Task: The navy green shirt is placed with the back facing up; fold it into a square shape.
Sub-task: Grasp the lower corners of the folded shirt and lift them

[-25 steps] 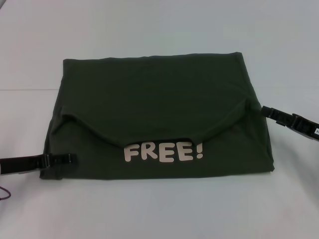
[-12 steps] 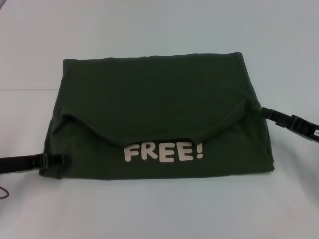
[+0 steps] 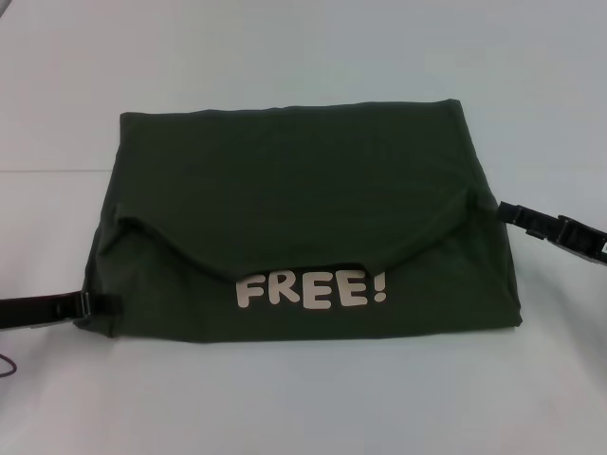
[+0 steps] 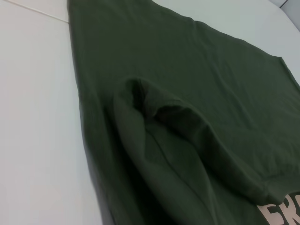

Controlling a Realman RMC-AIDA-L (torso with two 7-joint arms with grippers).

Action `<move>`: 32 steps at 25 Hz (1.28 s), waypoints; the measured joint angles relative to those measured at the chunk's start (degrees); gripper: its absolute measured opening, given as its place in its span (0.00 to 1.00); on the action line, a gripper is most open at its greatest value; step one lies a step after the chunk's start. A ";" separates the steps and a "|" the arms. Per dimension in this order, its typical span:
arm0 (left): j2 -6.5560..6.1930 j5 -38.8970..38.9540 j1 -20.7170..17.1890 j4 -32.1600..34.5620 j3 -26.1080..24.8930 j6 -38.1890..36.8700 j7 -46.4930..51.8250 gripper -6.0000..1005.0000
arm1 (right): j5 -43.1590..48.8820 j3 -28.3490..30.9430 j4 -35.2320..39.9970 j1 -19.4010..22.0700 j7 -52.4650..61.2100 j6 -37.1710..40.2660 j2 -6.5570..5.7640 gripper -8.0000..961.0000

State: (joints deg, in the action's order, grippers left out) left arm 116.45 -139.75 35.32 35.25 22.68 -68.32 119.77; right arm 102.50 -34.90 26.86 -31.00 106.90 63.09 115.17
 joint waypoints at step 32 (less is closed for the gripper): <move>-0.17 0.00 0.10 0.62 0.09 -0.25 -0.85 0.05 | 49.28 -8.69 16.72 -14.08 46.09 11.50 -2.44 0.87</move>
State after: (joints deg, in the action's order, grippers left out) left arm 116.28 -139.75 35.42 35.86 22.76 -68.57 118.92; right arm 151.78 -43.59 43.58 -45.08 152.98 74.59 112.73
